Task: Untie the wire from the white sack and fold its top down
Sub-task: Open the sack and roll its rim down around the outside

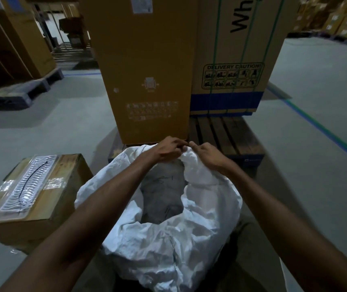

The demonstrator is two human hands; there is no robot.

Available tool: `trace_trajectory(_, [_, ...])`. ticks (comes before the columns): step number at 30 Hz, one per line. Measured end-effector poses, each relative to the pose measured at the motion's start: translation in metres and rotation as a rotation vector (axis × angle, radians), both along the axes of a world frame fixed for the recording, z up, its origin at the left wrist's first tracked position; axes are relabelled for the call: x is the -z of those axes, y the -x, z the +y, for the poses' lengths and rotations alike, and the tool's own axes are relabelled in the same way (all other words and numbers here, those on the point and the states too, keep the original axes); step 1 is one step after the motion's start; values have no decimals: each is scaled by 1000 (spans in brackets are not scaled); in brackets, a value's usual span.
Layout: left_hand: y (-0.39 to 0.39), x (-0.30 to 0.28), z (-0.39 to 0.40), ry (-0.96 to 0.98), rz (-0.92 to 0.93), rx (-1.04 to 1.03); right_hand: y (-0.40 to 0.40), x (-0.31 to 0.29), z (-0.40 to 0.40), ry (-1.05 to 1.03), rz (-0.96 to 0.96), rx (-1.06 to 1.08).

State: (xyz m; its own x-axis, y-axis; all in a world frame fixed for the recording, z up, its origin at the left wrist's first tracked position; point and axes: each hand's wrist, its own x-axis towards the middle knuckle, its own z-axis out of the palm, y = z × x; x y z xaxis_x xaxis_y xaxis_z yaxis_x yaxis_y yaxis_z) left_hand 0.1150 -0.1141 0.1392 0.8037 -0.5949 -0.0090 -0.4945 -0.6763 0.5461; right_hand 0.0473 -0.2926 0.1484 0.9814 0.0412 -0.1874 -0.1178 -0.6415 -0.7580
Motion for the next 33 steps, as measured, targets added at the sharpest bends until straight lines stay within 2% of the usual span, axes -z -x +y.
trace_trajectory(3, [-7, 6, -3, -124, -54, -233, 11, 15, 12, 477, -202, 82])
trace_trajectory(5, [-13, 9, -5, -53, -47, -323, 15, 21, 18, 569, -281, 149])
trace_trajectory(7, [-13, 7, -4, 78, 93, -198, 12, 20, 15, 435, -265, 192])
trace_trajectory(9, [-4, 4, 0, 149, 233, -3, 3, 16, 5, 163, -140, 172])
trace_trajectory(11, [2, 6, 3, 121, 143, 108, -2, 7, -9, -100, 30, 122])
trace_trajectory(12, [4, 9, 2, 121, 91, 117, -2, 5, -15, -151, 87, 99])
trace_trajectory(15, [7, 10, -12, 95, -14, 46, 3, 11, -12, -92, 41, 115])
trace_trajectory(18, [4, 9, -20, -18, -149, -187, 16, 25, 6, 302, -160, 202])
trace_trajectory(19, [1, 10, -20, -25, -162, -241, 19, 28, 9, 375, -207, 211])
trace_trajectory(21, [-3, 10, -20, 19, -102, -189, 19, 30, 4, 306, -214, 216])
trace_trajectory(24, [1, 5, -16, 85, 56, 44, 10, 25, -21, -26, -92, 165])
trace_trajectory(26, [5, 3, -15, 92, 53, 101, 7, 16, -33, -193, 70, 126])
trace_trajectory(28, [5, 6, -22, 105, -18, 51, 11, 8, -34, -281, 159, 135])
trace_trajectory(30, [3, 6, -32, 0, -110, -88, 17, 8, -29, -264, 89, 142])
trace_trajectory(33, [-2, 9, -37, -135, -225, -324, 34, 15, -12, 92, -89, 186])
